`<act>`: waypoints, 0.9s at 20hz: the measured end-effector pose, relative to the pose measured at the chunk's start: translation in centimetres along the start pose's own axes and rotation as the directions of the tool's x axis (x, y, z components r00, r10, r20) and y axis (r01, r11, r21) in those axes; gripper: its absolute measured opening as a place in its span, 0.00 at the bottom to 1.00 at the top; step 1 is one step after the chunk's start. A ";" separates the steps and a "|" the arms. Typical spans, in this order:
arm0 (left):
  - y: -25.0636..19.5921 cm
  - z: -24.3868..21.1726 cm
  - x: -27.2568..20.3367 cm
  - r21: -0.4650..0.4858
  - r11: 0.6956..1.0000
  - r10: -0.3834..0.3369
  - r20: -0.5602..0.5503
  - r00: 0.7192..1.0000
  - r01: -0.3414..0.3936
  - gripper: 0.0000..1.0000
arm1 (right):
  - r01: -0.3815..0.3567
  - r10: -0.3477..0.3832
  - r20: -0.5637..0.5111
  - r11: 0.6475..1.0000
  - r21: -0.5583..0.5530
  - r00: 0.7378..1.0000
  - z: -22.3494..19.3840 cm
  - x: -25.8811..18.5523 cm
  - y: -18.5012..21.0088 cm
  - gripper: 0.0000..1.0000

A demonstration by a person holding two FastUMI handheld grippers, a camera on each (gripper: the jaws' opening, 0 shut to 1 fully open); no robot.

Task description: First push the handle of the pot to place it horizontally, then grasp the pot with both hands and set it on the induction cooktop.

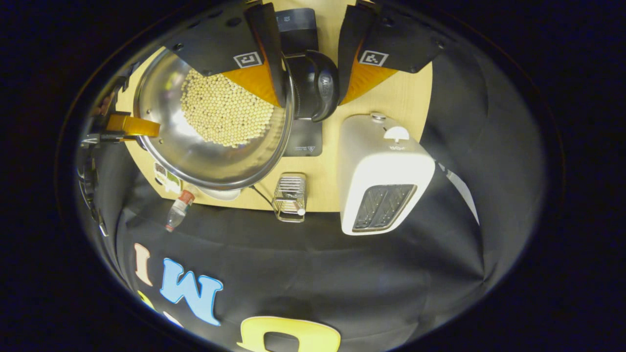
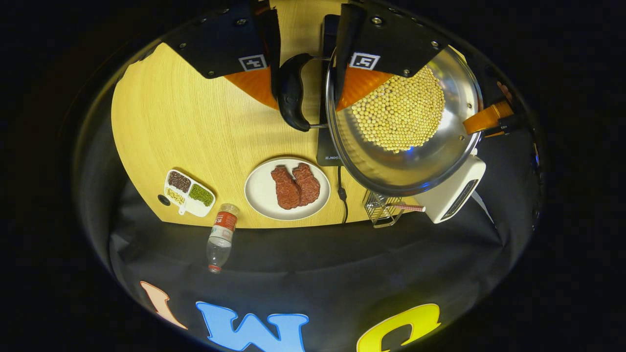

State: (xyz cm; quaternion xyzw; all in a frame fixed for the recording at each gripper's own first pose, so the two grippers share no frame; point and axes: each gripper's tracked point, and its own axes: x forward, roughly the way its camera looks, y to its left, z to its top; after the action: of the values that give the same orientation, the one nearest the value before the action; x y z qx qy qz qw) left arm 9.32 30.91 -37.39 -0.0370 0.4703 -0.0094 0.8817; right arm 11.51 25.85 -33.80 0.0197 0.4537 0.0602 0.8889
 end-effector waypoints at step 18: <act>2.0 -0.9 4.3 -0.005 1.000 -0.018 0.010 1.000 0.018 0.55 | 0.001 0.000 -0.024 0.998 0.060 1.000 -1.2 4.0 0.4 0.47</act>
State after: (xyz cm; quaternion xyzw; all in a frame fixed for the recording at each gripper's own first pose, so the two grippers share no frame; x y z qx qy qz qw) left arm 10.97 32.62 -41.62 -0.0433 0.4654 -0.0160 0.8839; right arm 12.80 26.74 -37.71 0.0456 0.4662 0.0464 0.8823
